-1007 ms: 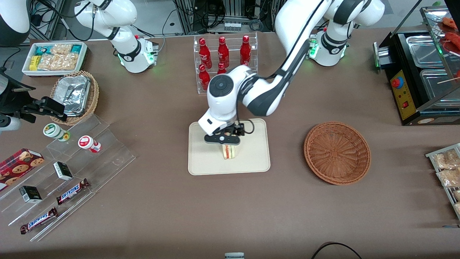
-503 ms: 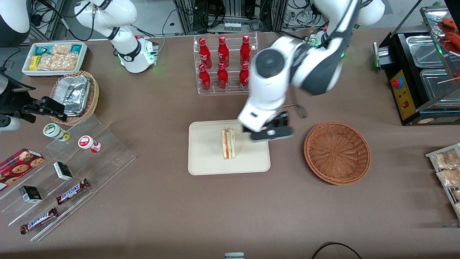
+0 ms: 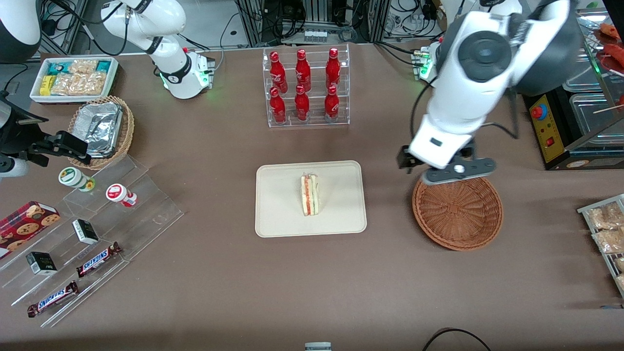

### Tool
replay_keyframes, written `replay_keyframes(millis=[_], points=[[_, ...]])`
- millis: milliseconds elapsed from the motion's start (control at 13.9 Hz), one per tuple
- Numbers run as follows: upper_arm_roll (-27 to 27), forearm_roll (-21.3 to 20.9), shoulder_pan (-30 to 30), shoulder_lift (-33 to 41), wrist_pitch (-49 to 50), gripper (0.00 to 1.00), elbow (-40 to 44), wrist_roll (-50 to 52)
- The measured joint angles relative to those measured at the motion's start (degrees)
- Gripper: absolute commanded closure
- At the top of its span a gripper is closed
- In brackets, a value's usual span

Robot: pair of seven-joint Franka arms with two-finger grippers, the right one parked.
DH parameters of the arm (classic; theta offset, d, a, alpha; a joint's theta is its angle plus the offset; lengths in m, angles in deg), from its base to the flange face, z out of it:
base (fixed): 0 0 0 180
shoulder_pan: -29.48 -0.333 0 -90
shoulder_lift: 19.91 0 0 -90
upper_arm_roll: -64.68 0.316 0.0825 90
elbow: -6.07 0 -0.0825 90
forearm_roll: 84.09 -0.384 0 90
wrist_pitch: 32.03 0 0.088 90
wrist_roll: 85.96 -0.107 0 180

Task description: Place sandwich from basket to tray

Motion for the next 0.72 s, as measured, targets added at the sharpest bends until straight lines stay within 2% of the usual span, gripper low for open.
replay_keyframes(millis=[719], points=[[12.3,1.4,-0.1,7.0,7.9,0.0,-0.7,-16.3]])
